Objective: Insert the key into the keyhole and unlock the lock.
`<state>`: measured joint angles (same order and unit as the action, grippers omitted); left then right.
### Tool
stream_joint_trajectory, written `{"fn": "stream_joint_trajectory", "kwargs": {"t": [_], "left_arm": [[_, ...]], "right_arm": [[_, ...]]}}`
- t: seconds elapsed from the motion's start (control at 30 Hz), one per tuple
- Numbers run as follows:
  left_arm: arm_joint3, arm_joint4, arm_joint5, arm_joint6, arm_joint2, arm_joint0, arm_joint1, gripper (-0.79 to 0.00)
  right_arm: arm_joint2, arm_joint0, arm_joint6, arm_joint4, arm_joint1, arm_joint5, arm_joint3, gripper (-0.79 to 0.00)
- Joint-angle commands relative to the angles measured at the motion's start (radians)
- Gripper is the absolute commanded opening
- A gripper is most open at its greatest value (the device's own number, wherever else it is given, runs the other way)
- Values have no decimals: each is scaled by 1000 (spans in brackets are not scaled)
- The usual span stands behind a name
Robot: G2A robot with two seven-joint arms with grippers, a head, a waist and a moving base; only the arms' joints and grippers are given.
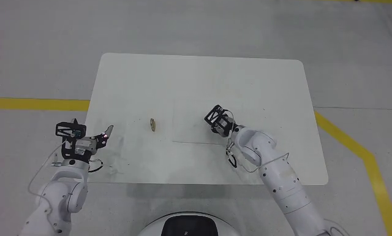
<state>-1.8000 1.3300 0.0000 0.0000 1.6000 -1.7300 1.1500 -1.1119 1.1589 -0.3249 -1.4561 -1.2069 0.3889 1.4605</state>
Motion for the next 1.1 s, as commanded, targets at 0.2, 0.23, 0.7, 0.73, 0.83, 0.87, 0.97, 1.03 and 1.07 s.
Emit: {"fn": "stream_joint_trajectory", "kwargs": {"t": [0.2, 0.23, 0.7, 0.73, 0.83, 0.87, 0.97, 1.03, 1.07], "left_arm": [[0, 0, 0, 0, 0, 0, 0, 0], [0, 0, 0, 0, 0, 0, 0, 0], [0, 0, 0, 0, 0, 0, 0, 0], [0, 0, 0, 0, 0, 0, 0, 0], [0, 0, 0, 0, 0, 0, 0, 0], [0, 0, 0, 0, 0, 0, 0, 0], [0, 0, 0, 0, 0, 0, 0, 0], [0, 0, 0, 0, 0, 0, 0, 0], [0, 0, 0, 0, 0, 0, 0, 0]], "right_arm": [[-52, 37, 68, -36, 14, 17, 53, -785], [-57, 43, 76, -38, 16, 21, 60, -785], [-188, 128, 410, 490, 27, 348, -9, -785], [-189, 125, 398, 516, 28, 362, -16, -785], [-198, 130, 366, 549, 31, 381, 3, -785], [-200, 133, 354, 547, 33, 395, 12, -785], [-200, 133, 354, 547, 33, 395, 12, -785], [-200, 133, 354, 547, 33, 395, 12, -785], [-200, 133, 354, 547, 33, 395, 12, -785]]}}
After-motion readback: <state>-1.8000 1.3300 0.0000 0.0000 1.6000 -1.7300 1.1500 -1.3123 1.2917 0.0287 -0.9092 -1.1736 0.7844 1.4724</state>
